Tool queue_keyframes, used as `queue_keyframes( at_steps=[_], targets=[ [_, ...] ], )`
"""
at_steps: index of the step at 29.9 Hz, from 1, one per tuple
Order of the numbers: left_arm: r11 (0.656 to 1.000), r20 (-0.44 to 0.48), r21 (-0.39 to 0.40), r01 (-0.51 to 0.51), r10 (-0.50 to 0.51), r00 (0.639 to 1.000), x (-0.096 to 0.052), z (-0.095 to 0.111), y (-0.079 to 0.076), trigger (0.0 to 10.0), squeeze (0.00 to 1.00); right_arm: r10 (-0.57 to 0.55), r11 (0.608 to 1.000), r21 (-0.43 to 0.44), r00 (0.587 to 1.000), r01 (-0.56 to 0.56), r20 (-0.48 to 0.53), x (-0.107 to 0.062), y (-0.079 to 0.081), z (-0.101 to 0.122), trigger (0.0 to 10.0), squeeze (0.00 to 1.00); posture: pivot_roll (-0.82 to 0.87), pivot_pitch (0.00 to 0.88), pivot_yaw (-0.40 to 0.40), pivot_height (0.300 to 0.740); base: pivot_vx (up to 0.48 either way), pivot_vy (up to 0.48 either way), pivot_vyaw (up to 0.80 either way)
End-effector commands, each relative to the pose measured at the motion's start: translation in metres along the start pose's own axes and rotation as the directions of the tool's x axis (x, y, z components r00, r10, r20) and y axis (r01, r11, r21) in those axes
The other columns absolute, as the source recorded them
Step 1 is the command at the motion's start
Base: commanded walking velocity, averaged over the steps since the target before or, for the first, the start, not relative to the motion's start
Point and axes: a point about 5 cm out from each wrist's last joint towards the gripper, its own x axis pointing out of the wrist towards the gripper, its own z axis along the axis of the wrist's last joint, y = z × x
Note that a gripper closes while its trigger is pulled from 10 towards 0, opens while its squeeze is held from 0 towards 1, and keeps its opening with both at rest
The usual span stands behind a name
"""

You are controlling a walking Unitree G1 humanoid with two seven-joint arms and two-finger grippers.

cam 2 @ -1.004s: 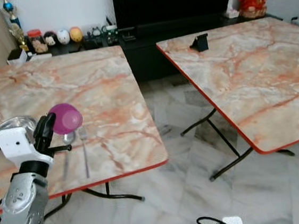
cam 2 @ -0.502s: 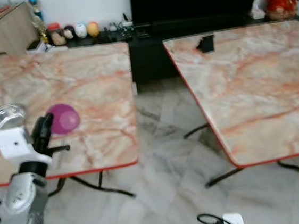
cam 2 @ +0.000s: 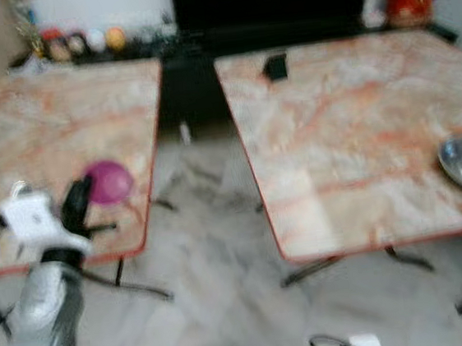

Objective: Setting the table

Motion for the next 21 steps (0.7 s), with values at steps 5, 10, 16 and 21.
queue_keyframes(
  at_steps=[5, 10, 16, 21],
  targets=[
    [1.0, 0.006, 0.019, -0.012, 0.012, 1.0, 0.0006, 0.0027, 0.0063, 10.0, 0.0, 0.019, 1.0, 0.012, 1.0, -0.019, 0.017, 0.0013, 0.0074, 0.0051, 10.0, 0.0, 0.0, 0.0, -0.001, 0.74, 0.0, -0.405, 0.0],
    [1.0, 0.011, 0.02, -0.009, 0.009, 1.0, 0.0022, 0.0033, 0.0065, 10.0, 0.0, 0.021, 1.0, 0.014, 1.0, -0.022, 0.017, 0.0012, 0.0082, 0.0047, 10.0, 0.0, -0.01, 0.0, 0.004, 0.74, 0.0, -0.404, 0.0],
    [1.0, 0.014, 0.022, -0.008, 0.007, 1.0, 0.0029, 0.0038, 0.0068, 10.0, 0.0, 0.021, 1.0, 0.018, 1.0, -0.021, 0.016, 0.0012, 0.0084, 0.0044, 10.0, 0.0, -0.01, 0.0, 0.004, 0.74, 0.0, -0.405, 0.0],
    [0.999, 0.018, 0.03, -0.015, 0.014, 1.0, 0.0041, 0.0042, 0.0103, 10.0, 0.0, 0.023, 0.999, 0.022, 1.0, -0.023, 0.019, 0.0009, 0.0086, 0.0038, 10.0, 0.0, -0.01, 0.0, 0.004, 0.74, 0.0, -0.406, 0.0]
  ],
)
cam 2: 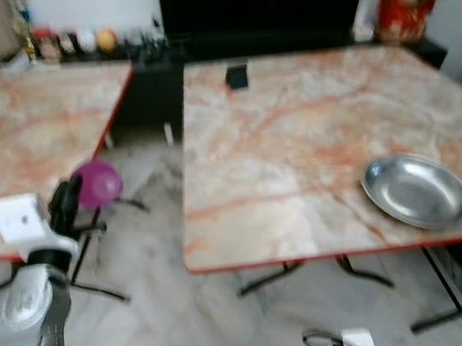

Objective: Setting the table

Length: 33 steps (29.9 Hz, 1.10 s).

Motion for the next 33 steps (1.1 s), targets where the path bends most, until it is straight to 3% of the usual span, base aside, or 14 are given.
queue_keyframes(
  at_steps=[1, 11, 22, 33],
  targets=[
    [1.0, 0.015, -0.009, 0.016, -0.016, 1.0, 0.002, 0.003, -0.004, 10.0, 0.0, -0.017, 1.0, 0.009, 1.0, 0.017, 0.0, -0.001, -0.007, -0.001, 10.0, 0.0, -0.01, 0.0, 0.004, 0.74, 0.0, -0.405, 0.0],
    [0.999, 0.014, 0.027, 0.023, -0.023, 1.0, 0.002, 0.003, 0.002, 10.0, 0.0, -0.013, 1.0, 0.002, 1.0, 0.013, -0.002, -0.001, -0.007, -0.002, 10.0, 0.0, -0.01, 0.0, 0.005, 0.74, 0.0, -0.404, 0.0],
    [0.98, -0.015, 0.186, 0.076, -0.075, 0.997, 0.0, 0.007, 0.029, 10.0, 0.0, -0.007, 1.0, 0.0, 1.0, 0.007, -0.008, -0.001, -0.006, -0.002, 10.0, 0.0, -0.01, 0.0, 0.006, 0.74, 0.0, -0.4, 0.0],
    [0.981, -0.033, 0.178, 0.075, -0.07, 0.997, 0.001, 0.003, 0.028, 10.0, 0.0, -0.007, 1.0, -0.002, 1.0, 0.007, -0.007, 0.0, -0.008, 0.0, 10.0, 0.0, 0.0, 0.0, -0.005, 0.74, 0.0, -0.349, 0.0]
  ],
)
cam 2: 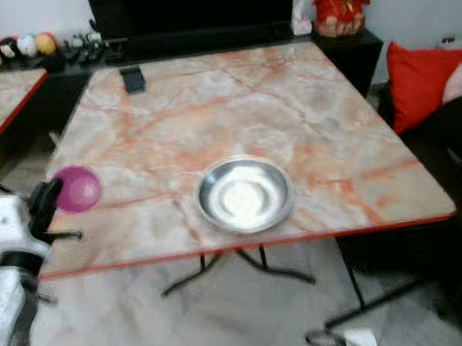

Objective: Setting the table

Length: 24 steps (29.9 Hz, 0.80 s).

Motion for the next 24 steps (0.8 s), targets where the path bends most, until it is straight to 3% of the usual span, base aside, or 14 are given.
queue_keyframes(
  at_steps=[1, 11, 24],
  targets=[
    [0.999, 0.0, 0.036, -0.022, 0.022, 1.0, 0.0, 0.002, 0.008, 10.0, 0.0, 0.011, 1.0, 0.009, 1.0, -0.011, 0.003, 0.001, 0.004, 0.002, 10.0, 0.0, 0.0, 0.0, -0.005, 0.74, 0.0, 0.0, 0.0],
    [0.992, -0.001, -0.078, -0.096, 0.096, 0.995, 0.003, 0.004, 0.021, 10.0, 0.0, 0.015, 1.0, 0.015, 1.0, -0.015, 0.004, 0.001, 0.005, 0.002, 10.0, 0.0, -0.01, 0.0, -0.001, 0.74, 0.0, 0.0, 0.0],
    [0.99, 0.001, -0.138, -0.025, 0.025, 1.0, 0.009, 0.008, 0.011, 10.0, 0.0, 0.012, 1.0, 0.017, 1.0, -0.012, 0.002, 0.001, 0.005, 0.003, 10.0, 0.0, 0.0, 0.0, -0.007, 0.74, 0.019, 0.0, 0.0]
  ],
)
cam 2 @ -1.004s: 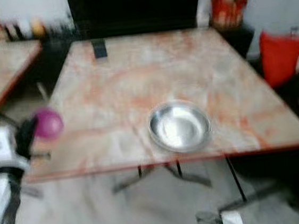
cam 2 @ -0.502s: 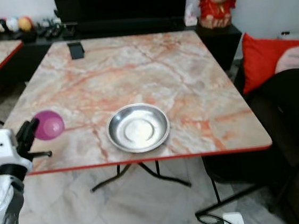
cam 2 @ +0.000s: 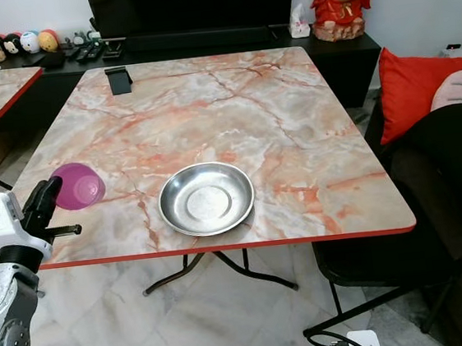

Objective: Setting the table

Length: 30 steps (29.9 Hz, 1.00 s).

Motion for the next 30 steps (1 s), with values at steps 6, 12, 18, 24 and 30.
queue_keyframes(
  at_steps=[6, 12, 18, 24, 30],
  targets=[
    [1.0, 0.0, -0.008, 0.03, -0.03, 1.0, 0.003, 0.005, -0.003, 10.0, 0.0, -0.008, 0.999, 0.034, 1.0, 0.009, -0.02, 0.0, 0.001, -0.002, 10.0, 0.0, 0.0, 0.0, -0.003, 0.74, 0.276, 0.0, -0.08],
    [0.999, -0.007, -0.022, 0.039, -0.039, 0.999, 0.004, 0.003, -0.005, 10.0, 0.0, -0.008, 1.0, 0.016, 1.0, 0.008, -0.02, 0.0, 0.001, -0.001, 10.0, 0.0, 0.0, 0.0, -0.002, 0.74, 0.315, 0.0, -0.24],
    [0.998, -0.018, -0.034, 0.059, -0.06, 0.998, 0.004, 0.001, -0.01, 10.0, 0.0, -0.009, 1.0, 0.015, 1.0, 0.01, -0.018, 0.0, 0.001, -0.001, 10.0, 0.0, -0.01, 0.0, 0.0, 0.74, 0.328, 0.0, 0.0],
    [0.994, -0.051, -0.072, 0.086, -0.089, 0.995, 0.004, -0.003, -0.013, 10.0, 0.0, -0.006, 1.0, 0.011, 1.0, 0.007, -0.017, 0.0, 0.001, -0.001, 10.0, 0.0, 0.0, 0.0, 0.0, 0.74, 0.21, 0.0, 0.0],
    [0.971, -0.124, -0.205, 0.123, -0.15, 0.981, 0.002, -0.01, -0.015, 10.0, 0.0, -0.005, 1.0, 0.005, 1.0, 0.005, -0.02, 0.0, 0.001, -0.001, 10.0, 0.0, -0.01, 0.0, 0.002, 0.74, 0.0, 0.0, 0.0]
  ],
)
